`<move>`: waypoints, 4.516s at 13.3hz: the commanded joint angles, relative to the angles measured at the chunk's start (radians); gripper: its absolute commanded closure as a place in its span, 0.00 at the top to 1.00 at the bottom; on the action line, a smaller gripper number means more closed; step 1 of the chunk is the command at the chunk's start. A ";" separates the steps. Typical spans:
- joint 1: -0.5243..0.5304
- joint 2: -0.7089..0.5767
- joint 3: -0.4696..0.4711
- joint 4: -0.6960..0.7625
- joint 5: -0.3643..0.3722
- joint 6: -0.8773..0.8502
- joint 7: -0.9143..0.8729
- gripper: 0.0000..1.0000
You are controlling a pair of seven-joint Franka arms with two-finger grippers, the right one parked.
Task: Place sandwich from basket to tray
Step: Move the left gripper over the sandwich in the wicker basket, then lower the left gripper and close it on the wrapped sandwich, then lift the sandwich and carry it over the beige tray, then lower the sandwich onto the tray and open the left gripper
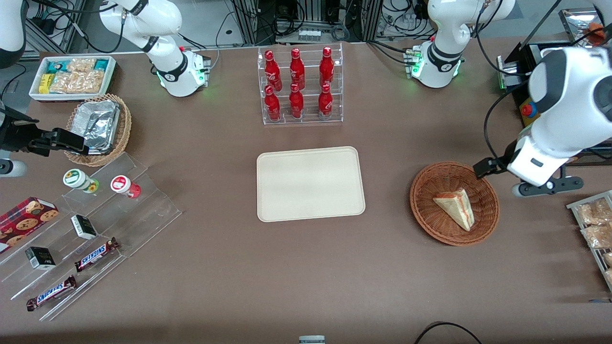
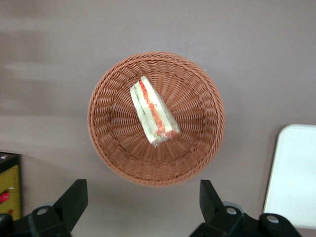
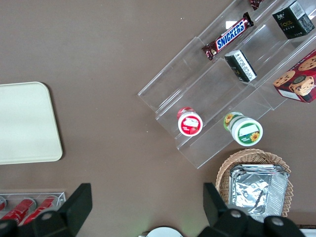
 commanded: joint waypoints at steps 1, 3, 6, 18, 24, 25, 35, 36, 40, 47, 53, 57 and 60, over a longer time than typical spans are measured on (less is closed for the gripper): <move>-0.005 -0.032 0.023 -0.158 -0.012 0.169 -0.129 1.00; -0.005 -0.026 0.031 -0.264 -0.017 0.322 -0.216 1.00; -0.007 0.023 0.031 -0.344 -0.015 0.480 -0.317 1.00; -0.013 0.178 0.023 -0.370 -0.015 0.673 -0.385 1.00; -0.021 0.182 0.022 -0.360 -0.013 0.680 -0.405 0.00; -0.024 0.179 0.022 -0.354 -0.013 0.677 -0.405 0.00; -0.230 0.072 0.005 -0.026 0.000 0.129 -0.357 0.00; -0.287 0.080 0.005 0.019 -0.004 0.087 -0.362 0.00; -0.490 0.177 0.003 0.123 -0.013 0.073 -0.445 0.00; -0.745 0.515 0.007 0.380 -0.003 0.088 -0.595 0.00; -0.820 0.601 0.008 0.357 0.003 0.258 -0.684 0.00; -0.829 0.624 0.008 0.348 0.003 0.263 -0.684 0.05; -0.828 0.621 0.008 0.351 0.003 0.257 -0.675 1.00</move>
